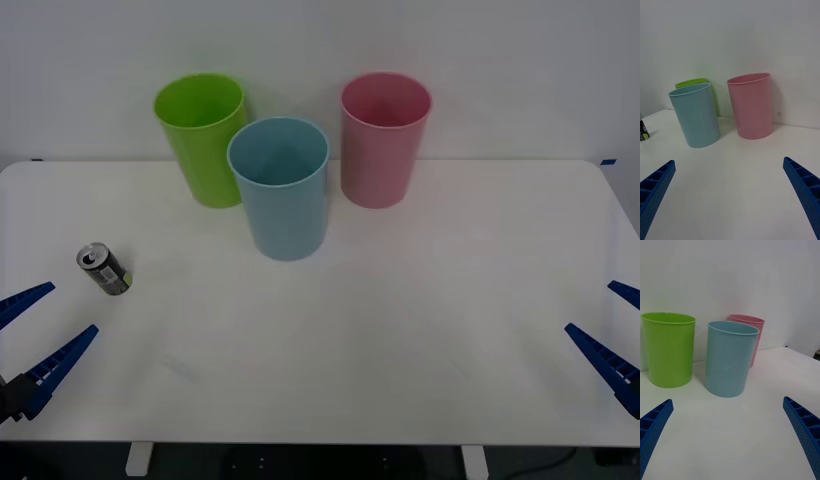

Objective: Grasp the object on the table and drop it into the matching bin: aluminum can to the light blue bin, PET bottle to the pink bin.

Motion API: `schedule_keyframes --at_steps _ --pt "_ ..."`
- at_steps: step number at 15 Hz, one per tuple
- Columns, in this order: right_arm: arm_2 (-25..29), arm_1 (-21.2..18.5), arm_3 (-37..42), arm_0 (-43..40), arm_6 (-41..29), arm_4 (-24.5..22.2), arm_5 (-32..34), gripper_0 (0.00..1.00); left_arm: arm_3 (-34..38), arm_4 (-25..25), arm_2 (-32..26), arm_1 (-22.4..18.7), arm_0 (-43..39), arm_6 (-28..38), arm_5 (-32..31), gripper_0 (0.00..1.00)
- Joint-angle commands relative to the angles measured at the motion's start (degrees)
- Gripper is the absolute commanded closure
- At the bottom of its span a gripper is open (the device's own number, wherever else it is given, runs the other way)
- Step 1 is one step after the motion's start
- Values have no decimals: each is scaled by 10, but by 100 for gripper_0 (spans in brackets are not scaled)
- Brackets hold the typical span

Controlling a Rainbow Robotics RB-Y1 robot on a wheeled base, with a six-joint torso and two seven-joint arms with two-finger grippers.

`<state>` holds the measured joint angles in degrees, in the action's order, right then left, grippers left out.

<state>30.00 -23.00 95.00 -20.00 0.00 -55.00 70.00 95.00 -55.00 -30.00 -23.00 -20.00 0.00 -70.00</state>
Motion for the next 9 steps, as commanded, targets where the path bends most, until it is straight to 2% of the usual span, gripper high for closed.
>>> schedule_keyframes --at_steps 1,3,9 --pt "0 0 0 0 0 0 0 0 0 0 0 0 0 0 0 0" --pt "0 0 0 0 0 0 0 0 -15 -3 8 16 -2 -1 -3 0" --pt "0 0 0 0 0 0 0 0 -15 13 12 14 -19 -11 -6 0"
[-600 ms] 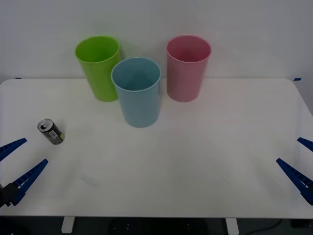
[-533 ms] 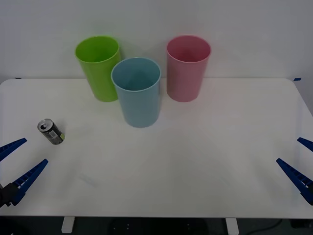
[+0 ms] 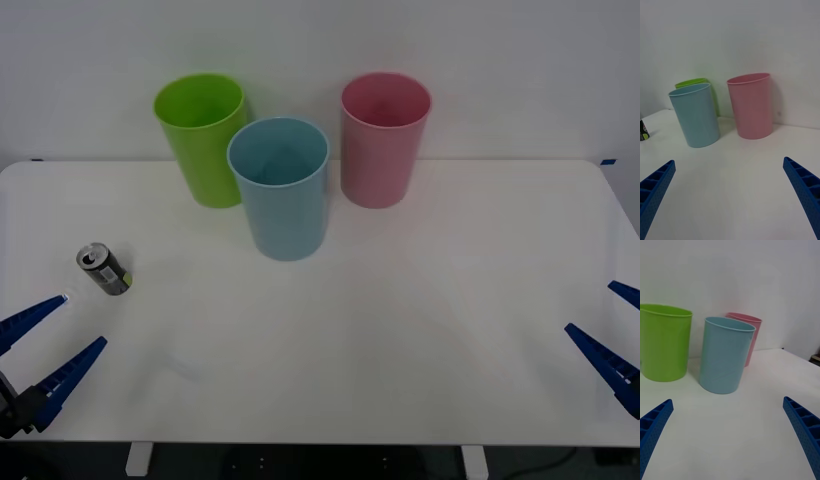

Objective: Grasp the object on the table and drop it into the matching bin: aluminum can to the light blue bin, PET bottle to the pink bin.

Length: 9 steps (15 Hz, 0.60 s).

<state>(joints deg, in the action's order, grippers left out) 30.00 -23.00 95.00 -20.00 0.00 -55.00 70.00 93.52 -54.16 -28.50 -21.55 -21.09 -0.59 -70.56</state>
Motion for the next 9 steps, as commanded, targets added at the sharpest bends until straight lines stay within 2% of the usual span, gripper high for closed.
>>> schedule_keyframes --at_steps 1,9 --pt "0 0 0 0 0 0 0 0 1 9 -4 0 -14 -9 0 0" --pt "0 0 0 0 0 0 0 0 0 27 -33 0 -61 -32 3 0"
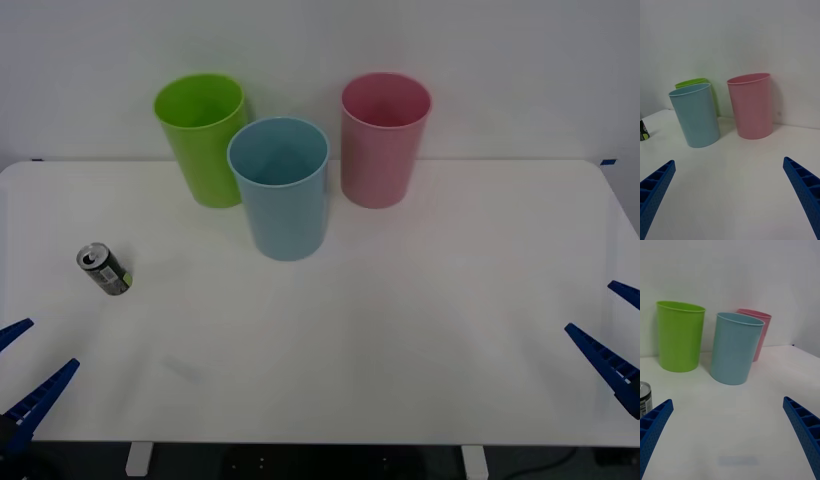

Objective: Grasp the object on the table and drop it into the matching bin: aluminum can to the light blue bin, PET bottle to the pink bin.

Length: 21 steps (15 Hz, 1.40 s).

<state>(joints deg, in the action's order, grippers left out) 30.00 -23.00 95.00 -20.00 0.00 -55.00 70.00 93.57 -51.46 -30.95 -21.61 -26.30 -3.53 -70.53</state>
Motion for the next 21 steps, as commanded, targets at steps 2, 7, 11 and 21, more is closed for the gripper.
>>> schedule_keyframes --at_steps 2,7,11,21 --pt "0 0 0 0 0 0 0 0 0 0 -18 1 -19 -4 8 0" --pt "0 0 0 0 0 0 0 0 0 -2 -2 1 -28 -3 78 0" --pt "0 0 0 0 0 0 0 0 0 -17 16 6 -24 -1 138 0" --pt "0 0 0 0 0 0 0 0 -3 -87 16 40 -13 5 255 0"
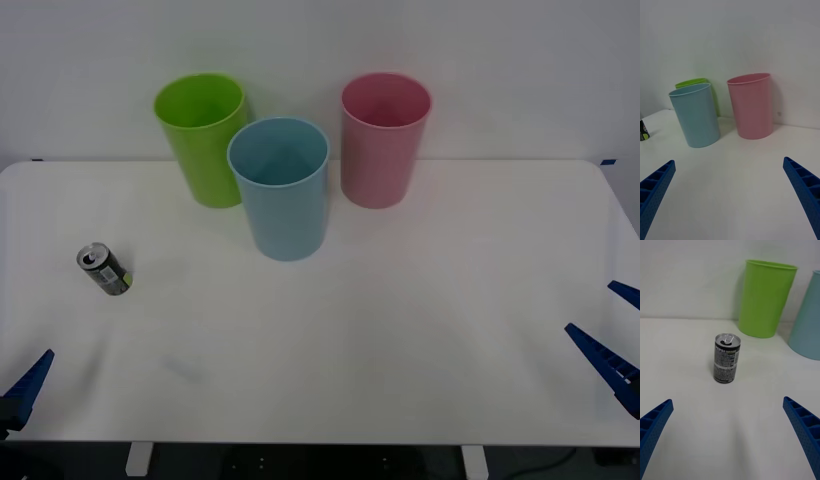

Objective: Grasp the object on the table and drop it into the matching bin: aluminum can to the light blue bin, PET bottle to the pink bin.

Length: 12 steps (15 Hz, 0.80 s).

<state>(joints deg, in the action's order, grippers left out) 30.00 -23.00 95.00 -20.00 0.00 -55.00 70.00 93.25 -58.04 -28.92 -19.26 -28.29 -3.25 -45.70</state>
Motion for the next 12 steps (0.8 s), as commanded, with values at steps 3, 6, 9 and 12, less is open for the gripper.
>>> schedule_keyframes --at_steps 3,6,9,12 --pt "0 0 0 0 0 0 0 0 0 -51 -4 42 24 8 27 0" --pt "0 0 0 0 0 0 0 0 -1 -54 23 46 38 11 80 0" --pt "0 0 0 0 0 0 0 0 -33 -58 32 46 68 12 91 0" --pt "0 0 0 0 0 0 0 0 -77 -71 33 46 113 10 91 0"
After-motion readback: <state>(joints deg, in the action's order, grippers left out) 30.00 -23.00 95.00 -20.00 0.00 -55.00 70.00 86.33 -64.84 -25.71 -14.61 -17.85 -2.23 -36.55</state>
